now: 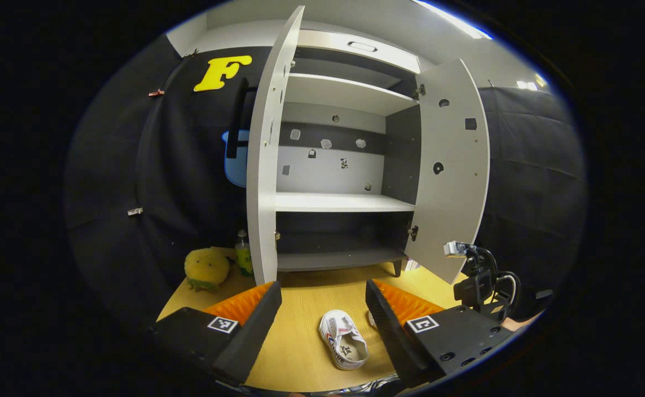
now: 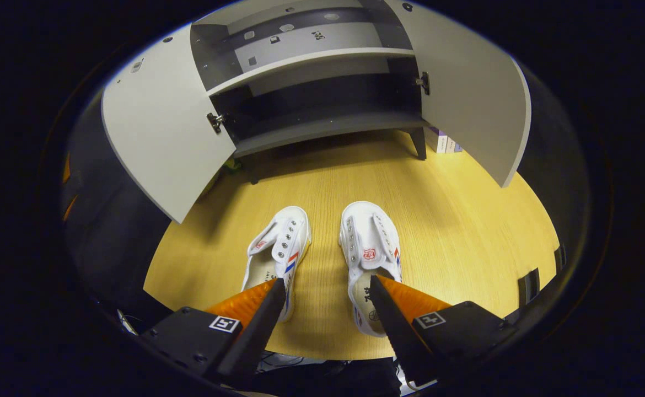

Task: Grab one shoe with the right hand and put it into the shoe cabinet, grab the other shoe with the left hand and put it into the shoe cabinet; then close the right door with the right hand and the left door with the left hand.

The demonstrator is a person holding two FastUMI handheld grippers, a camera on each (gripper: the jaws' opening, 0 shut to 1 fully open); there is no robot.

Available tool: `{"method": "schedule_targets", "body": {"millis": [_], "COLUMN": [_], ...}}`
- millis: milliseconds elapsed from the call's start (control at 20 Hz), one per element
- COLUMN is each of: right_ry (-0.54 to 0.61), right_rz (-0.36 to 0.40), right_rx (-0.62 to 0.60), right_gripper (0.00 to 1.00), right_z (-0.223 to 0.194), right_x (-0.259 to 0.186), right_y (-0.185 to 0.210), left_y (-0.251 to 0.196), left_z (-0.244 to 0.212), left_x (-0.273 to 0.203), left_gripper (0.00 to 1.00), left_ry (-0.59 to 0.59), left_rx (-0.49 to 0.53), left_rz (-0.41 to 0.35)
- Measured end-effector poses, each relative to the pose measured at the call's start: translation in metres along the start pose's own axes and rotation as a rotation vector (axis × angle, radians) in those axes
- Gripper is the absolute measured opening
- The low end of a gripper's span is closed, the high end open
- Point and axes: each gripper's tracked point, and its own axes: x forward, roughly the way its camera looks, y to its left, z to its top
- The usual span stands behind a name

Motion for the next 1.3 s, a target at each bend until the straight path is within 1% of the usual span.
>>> {"method": "schedule_targets", "body": {"millis": [100, 250, 350, 500, 550, 600, 700, 750, 850, 950, 1000, 1050, 1100, 1150, 1250, 1300], "right_ry": [0.005, 0.005, -0.010, -0.048, -0.039, -0.028, -0.024, -0.028, -0.037, -0.034, -0.026, -0.021, -0.018, -0.012, 0.013, 0.014], "right_rz": [-0.016, -0.023, -0.030, -0.053, -0.061, -0.059, -0.081, -0.107, -0.118, -0.111, -0.104, -0.091, -0.090, -0.088, -0.087, -0.086], "right_rx": [-0.015, -0.027, -0.050, -0.099, -0.103, -0.096, -0.089, -0.093, -0.085, -0.072, -0.079, -0.095, -0.098, -0.088, -0.067, -0.054], "right_gripper": [0.99, 0.99, 0.99, 0.99, 0.84, 0.74, 0.69, 0.54, 0.19, 0.19, 0.19, 0.14, 0.14, 0.08, 0.05, 0.05], "right_z": [-0.009, -0.023, -0.022, -0.012, -0.012, -0.013, -0.011, -0.008, -0.007, -0.010, -0.007, -0.009, -0.007, -0.010, -0.008, -0.006], "right_x": [0.014, 0.036, 0.049, 0.067, 0.074, 0.080, 0.088, 0.089, 0.091, 0.096, 0.085, 0.093, 0.089, 0.093, 0.091, 0.091], "right_y": [-0.005, -0.007, -0.007, -0.010, -0.013, -0.012, -0.016, -0.023, -0.026, -0.028, -0.025, -0.025, -0.024, -0.024, -0.024, -0.023], "left_y": [0.000, -0.001, -0.004, -0.008, -0.008, -0.007, -0.006, -0.006, -0.009, -0.007, -0.003, -0.001, 0.001, 0.002, -0.004, -0.007], "left_z": [-0.007, -0.017, -0.019, -0.018, -0.018, -0.020, -0.020, -0.020, -0.023, -0.024, -0.025, -0.025, -0.025, -0.026, -0.029, -0.032], "left_x": [0.002, 0.010, 0.015, 0.018, 0.019, 0.021, 0.022, 0.022, 0.022, 0.021, 0.021, 0.021, 0.019, 0.020, 0.019, 0.019], "left_gripper": [0.95, 0.95, 0.95, 0.95, 0.95, 0.95, 0.95, 0.95, 0.95, 0.95, 0.95, 0.95, 0.95, 0.95, 0.95, 0.95], "left_ry": [0.019, 0.049, 0.060, 0.067, 0.070, 0.071, 0.073, 0.079, 0.096, 0.101, 0.101, 0.102, 0.104, 0.108, 0.125, 0.131], "left_rx": [-0.013, 0.010, 0.007, -0.024, -0.018, -0.004, 0.013, 0.004, -0.043, -0.066, -0.063, -0.057, -0.050, -0.043, -0.014, 0.016], "left_rz": [-0.005, -0.013, -0.022, -0.025, -0.020, -0.013, -0.005, -0.006, -0.013, -0.012, -0.004, 0.001, 0.005, 0.003, -0.027, -0.040]}}
